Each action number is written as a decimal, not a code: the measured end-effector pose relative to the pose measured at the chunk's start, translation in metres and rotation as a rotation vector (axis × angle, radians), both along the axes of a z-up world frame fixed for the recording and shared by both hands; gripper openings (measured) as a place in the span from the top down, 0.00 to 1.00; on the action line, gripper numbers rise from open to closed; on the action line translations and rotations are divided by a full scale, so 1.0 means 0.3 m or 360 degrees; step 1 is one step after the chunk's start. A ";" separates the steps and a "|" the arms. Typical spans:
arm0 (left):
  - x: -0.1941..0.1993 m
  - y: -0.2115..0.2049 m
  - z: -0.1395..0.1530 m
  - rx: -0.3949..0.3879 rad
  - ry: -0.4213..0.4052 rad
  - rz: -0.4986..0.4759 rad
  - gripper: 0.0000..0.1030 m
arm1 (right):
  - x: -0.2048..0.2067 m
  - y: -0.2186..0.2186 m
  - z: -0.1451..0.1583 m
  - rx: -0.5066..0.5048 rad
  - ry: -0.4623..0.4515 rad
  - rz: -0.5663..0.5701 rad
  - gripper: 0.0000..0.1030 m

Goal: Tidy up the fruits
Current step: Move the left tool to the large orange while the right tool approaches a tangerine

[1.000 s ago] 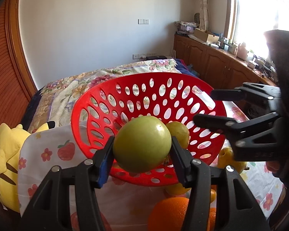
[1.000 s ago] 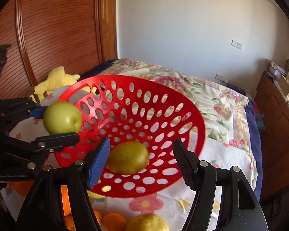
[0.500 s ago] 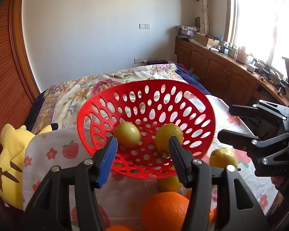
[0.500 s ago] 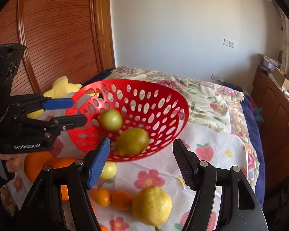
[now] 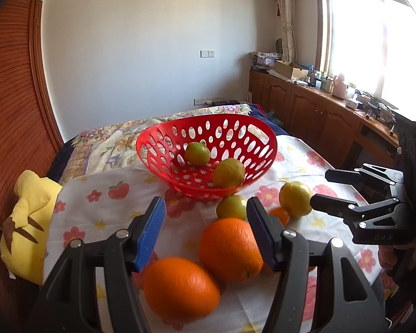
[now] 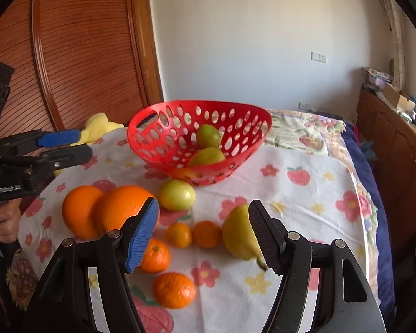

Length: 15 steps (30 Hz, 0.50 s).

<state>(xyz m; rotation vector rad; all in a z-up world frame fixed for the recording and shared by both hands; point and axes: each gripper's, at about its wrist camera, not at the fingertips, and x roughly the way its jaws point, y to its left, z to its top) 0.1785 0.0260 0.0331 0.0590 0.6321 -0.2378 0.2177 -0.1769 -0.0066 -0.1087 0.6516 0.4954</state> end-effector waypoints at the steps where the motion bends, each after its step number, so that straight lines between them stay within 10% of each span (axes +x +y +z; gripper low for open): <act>1: -0.024 0.005 -0.008 -0.0001 -0.0005 0.0004 0.40 | -0.012 -0.004 -0.012 0.0005 0.0006 -0.0012 0.33; 15: -0.163 0.095 -0.117 -0.0060 0.0011 0.0100 0.39 | -0.141 -0.001 -0.139 0.0027 0.0096 -0.0024 0.33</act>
